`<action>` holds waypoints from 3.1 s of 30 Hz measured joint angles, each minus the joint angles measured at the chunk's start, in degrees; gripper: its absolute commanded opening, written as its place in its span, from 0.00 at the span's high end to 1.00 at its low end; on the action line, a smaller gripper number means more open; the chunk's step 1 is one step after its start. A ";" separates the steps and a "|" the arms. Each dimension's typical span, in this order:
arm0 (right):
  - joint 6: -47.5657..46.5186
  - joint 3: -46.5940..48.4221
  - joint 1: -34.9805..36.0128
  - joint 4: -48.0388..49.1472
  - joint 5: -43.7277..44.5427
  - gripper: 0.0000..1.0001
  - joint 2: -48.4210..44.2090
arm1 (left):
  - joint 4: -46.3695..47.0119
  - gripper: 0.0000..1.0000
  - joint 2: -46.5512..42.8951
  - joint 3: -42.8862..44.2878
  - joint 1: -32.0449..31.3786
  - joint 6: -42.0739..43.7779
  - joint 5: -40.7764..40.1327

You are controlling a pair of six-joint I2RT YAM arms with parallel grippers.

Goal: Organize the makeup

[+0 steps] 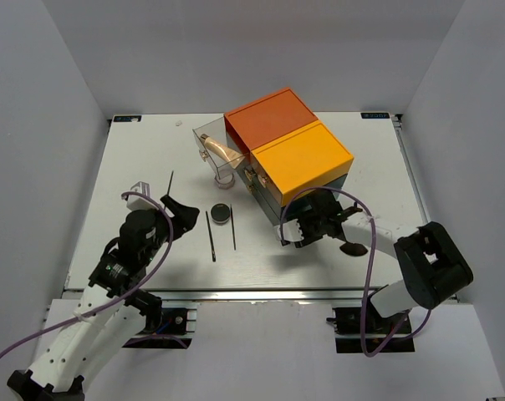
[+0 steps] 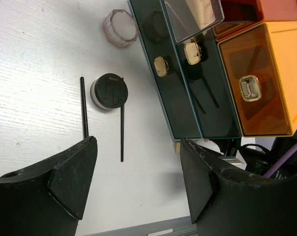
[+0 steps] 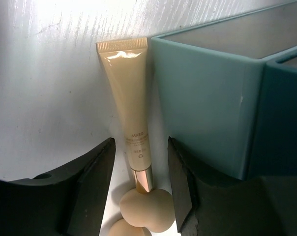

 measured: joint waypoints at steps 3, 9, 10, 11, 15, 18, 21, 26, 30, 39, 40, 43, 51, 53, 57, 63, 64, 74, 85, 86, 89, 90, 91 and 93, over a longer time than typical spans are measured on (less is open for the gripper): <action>-1.16 1.92 0.02 -2.10 -0.24 0.51 1.46 | 0.00 0.22 0.81 0.00 0.00 0.13 0.02; -7.17 6.80 -0.02 -10.62 -1.81 0.62 4.94 | 0.02 0.22 1.18 0.00 0.00 0.24 0.02; -8.48 6.86 -0.04 -11.87 -2.27 0.62 4.76 | 0.00 0.22 1.11 0.00 0.00 0.24 0.00; -9.57 6.84 -0.11 -13.31 -2.73 0.62 4.37 | 0.00 0.22 1.05 0.00 0.00 0.24 0.00; -12.17 5.46 -0.13 -18.29 -4.24 0.62 1.86 | 0.02 0.22 0.55 0.00 0.00 0.24 -0.02; -12.41 4.09 -0.13 -21.73 -5.03 0.65 -0.33 | 0.09 0.22 0.50 0.00 0.00 0.26 0.00; -12.15 2.78 -0.15 -24.50 -6.03 0.70 -2.23 | 0.33 0.22 0.81 0.00 0.00 0.42 0.00; -10.05 0.98 -0.20 -26.01 -7.61 0.95 -4.61 | 1.09 0.22 2.05 0.00 0.00 0.66 0.09; -6.08 1.07 -0.22 -27.61 -10.21 1.00 -5.22 | 1.60 0.22 2.71 0.00 0.00 1.09 0.09; 11.96 24.81 3.06 -34.49 -26.93 1.00 -6.32 | -0.26 0.19 1.53 2.58 0.00 2.47 -2.32; 15.65 29.03 3.69 -32.70 -28.94 1.00 -6.34 | -0.44 0.19 1.11 2.99 0.00 2.47 -2.78; 27.98 38.66 5.62 -24.46 -32.87 1.00 -6.23 | -0.92 0.19 -0.35 4.15 0.00 2.47 -4.35; 60.24 64.46 8.50 -0.66 -27.34 1.00 11.45 | -1.20 0.19 -1.01 4.55 0.00 2.40 -5.79; 66.12 72.06 8.48 3.28 -23.98 1.00 19.34 | -1.29 0.19 -0.96 4.59 0.00 2.38 -5.86; 71.14 78.03 8.59 6.67 -16.79 1.00 29.99 | -1.60 0.19 -1.14 4.59 0.00 2.32 -6.21; 70.07 74.12 8.70 6.23 -10.21 0.83 34.34 | -1.70 0.18 -2.60 4.59 0.00 1.46 -7.08; 69.55 73.09 8.70 6.32 -9.46 0.76 34.07 | -1.62 0.18 -2.86 4.59 0.00 1.33 -7.19; 65.26 71.67 8.15 5.11 -7.34 0.31 29.55 | 5.16 0.97 7.02 5.07 0.02 0.35 -7.08; 69.18 49.44 -1.36 14.88 -0.09 1.00 -1.86 | 18.71 1.00 36.28 13.40 9.73 -11.17 1.11; 69.77 47.25 -3.50 15.56 0.04 1.00 -3.91 | 19.15 1.00 38.93 14.56 10.88 -11.98 2.21; 70.93 39.56 -9.31 16.74 1.01 1.00 -9.11 | 20.96 1.00 47.45 20.50 12.55 -13.03 5.84; 71.14 36.57 -10.78 16.72 1.36 1.00 -10.62 | 21.97 1.00 49.70 22.38 12.61 -13.18 7.39; 71.19 33.81 -11.63 16.96 1.46 1.00 -11.91 | 22.75 1.00 51.84 24.22 12.68 -13.25 8.68; 71.28 28.70 -12.57 16.44 1.53 1.00 -14.49 | 25.07 1.00 55.15 26.73 12.81 -13.33 12.22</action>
